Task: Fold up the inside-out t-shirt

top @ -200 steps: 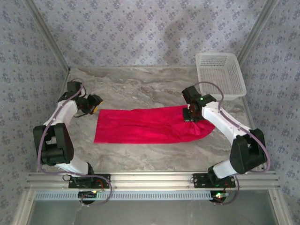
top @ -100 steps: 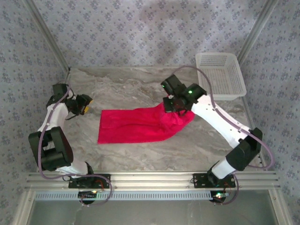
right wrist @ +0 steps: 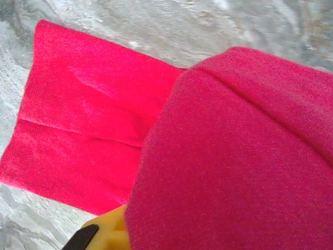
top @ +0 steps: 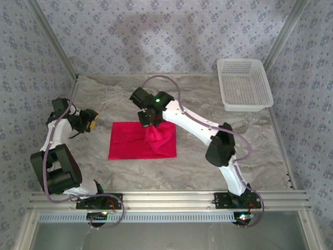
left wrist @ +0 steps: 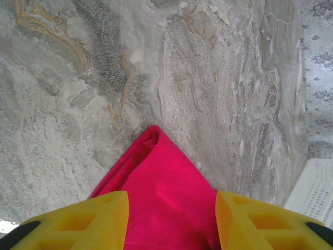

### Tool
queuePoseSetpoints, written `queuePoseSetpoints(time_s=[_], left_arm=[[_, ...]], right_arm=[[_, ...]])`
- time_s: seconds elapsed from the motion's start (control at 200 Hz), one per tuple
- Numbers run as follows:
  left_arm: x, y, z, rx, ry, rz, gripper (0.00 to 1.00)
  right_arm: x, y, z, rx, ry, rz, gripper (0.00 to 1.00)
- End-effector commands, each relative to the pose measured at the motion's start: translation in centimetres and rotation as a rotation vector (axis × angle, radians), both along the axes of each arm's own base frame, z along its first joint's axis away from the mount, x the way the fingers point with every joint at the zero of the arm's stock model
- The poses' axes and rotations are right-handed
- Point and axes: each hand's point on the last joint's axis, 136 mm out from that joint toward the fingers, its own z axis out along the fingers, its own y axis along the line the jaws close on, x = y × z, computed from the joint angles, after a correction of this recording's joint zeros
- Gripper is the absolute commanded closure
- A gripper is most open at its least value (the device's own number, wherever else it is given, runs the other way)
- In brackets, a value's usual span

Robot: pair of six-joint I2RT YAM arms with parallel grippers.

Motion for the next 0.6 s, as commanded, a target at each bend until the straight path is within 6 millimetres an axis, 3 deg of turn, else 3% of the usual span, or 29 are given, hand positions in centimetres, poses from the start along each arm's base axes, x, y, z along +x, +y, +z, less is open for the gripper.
queuePoseSetpoints(time_s=[0.0,0.12,0.215,0.24,0.29,0.39,0.47,0.51,0.55,0.595], left_arm=[[-0.5,-0.3,0.8,-0.011,-0.026,-0.019,0.52],[-0.7,0.2,0.8,-0.011,-0.027,-0.003,0.52],[-1.0,0.8,0.6,-0.010,-0.024,0.017,0.52],[-1.1,1.0,0.6,-0.010,-0.024,0.023,0.52],[-1.1,1.1,0.5,-0.010,-0.023,0.027,0.52],[-1.2,1.1,0.5,-0.008,-0.023,0.029,0.52],[-1.3,1.0,0.9,0.002,-0.038,0.029,0.52],[-1.3,0.7,1.4,0.011,-0.051,0.023,0.52],[-1.3,0.3,1.8,0.026,-0.061,0.014,0.52],[-1.2,-0.5,2.5,0.043,-0.074,-0.011,0.52]], right_arm=[[-0.9,2.1,-1.2,-0.019,0.041,0.047,0.93],[-2.4,5.8,-2.1,0.027,0.090,0.113,0.82],[-4.2,8.3,-0.8,0.118,0.127,0.170,0.53],[-4.7,8.6,0.0,0.139,0.128,0.179,0.40],[-5.3,8.5,1.5,0.159,0.116,0.194,0.32],[-6.2,6.7,4.8,0.174,0.073,0.219,0.28],[-6.1,3.6,6.4,0.152,0.012,0.189,0.28],[-5.9,1.9,6.6,0.156,-0.010,0.163,0.30],[-5.7,-0.2,5.3,0.153,0.000,0.121,0.35],[-5.2,-2.2,3.9,0.191,0.023,0.065,0.47]])
